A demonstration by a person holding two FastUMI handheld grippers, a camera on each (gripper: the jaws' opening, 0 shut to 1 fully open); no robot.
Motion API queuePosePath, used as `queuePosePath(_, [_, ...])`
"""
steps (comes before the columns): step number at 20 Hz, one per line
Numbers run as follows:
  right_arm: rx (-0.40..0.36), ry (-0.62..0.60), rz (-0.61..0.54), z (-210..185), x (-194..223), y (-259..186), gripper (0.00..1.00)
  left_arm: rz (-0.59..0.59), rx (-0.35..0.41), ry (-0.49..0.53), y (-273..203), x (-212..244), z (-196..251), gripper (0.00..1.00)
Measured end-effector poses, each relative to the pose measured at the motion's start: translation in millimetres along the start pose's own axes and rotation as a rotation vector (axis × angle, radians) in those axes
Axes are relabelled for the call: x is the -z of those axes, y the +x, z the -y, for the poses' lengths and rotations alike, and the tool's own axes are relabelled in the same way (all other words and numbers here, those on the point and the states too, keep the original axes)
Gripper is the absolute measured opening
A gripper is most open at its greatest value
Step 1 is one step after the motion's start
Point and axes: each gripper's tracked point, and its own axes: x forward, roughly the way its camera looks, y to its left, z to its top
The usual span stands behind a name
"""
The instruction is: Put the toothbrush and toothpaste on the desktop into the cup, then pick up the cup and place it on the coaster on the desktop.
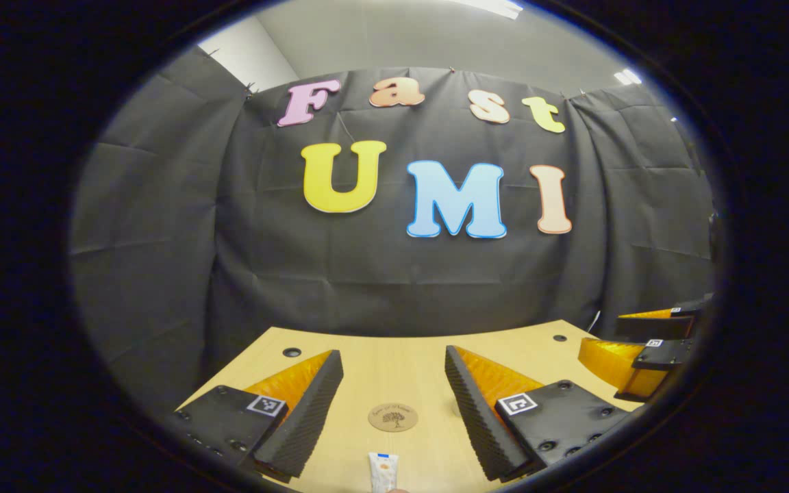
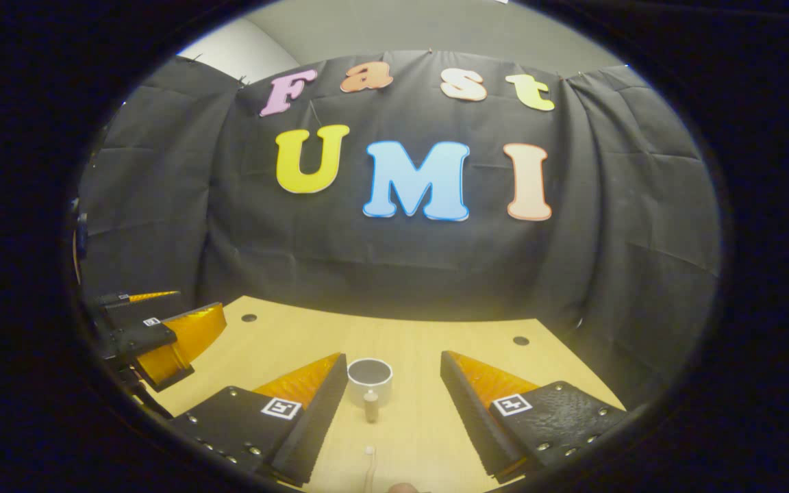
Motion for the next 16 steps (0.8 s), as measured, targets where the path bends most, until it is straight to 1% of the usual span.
queuePosePath(2, [-0.003, 0.006, -0.082, -3, 21, 6, 0.86, -0.061, -0.003, 0.004, 6, 19, -1, 0.96])
queuePosePath(3, [-0.010, 0.009, -0.127, -5, 31, 8, 0.86, -0.104, -0.003, 0.003, 8, 31, -1, 0.94])
queuePosePath(5, [-0.031, 0.016, -0.221, -11, 55, 10, 0.86, -0.183, -0.003, -0.001, 12, 55, -3, 0.94])
queuePosePath(6, [-0.039, 0.019, -0.262, -14, 67, 10, 0.86, -0.231, -0.005, -0.004, 13, 69, -4, 0.96])
queuePosePath(7, [-0.046, 0.022, -0.298, -16, 75, 11, 0.86, -0.280, -0.006, -0.006, 16, 82, -5, 0.96])
queuePosePath(8, [-0.051, 0.024, -0.331, -17, 83, 12, 0.86, -0.323, -0.009, -0.009, 19, 95, -7, 0.99])
queuePosePath(9, [-0.054, 0.026, -0.363, -17, 89, 14, 0.86, -0.365, -0.008, -0.011, 21, 106, -7, 0.97])
queuePosePath(10, [-0.057, 0.028, -0.394, -18, 98, 13, 0.86, -0.404, -0.004, -0.012, 21, 116, -6, 0.97])
queuePosePath(11, [-0.060, 0.033, -0.417, -19, 101, 15, 0.86, -0.436, -0.002, -0.012, 21, 124, -6, 0.99])
queuePosePath(12, [-0.066, 0.041, -0.441, -20, 107, 16, 0.86, -0.467, -0.003, -0.011, 21, 132, -7, 0.96])
queuePosePath(16, [-0.077, 0.062, -0.541, -25, 131, 15, 0.86, -0.583, -0.006, -0.019, 20, 166, -9, 0.97])
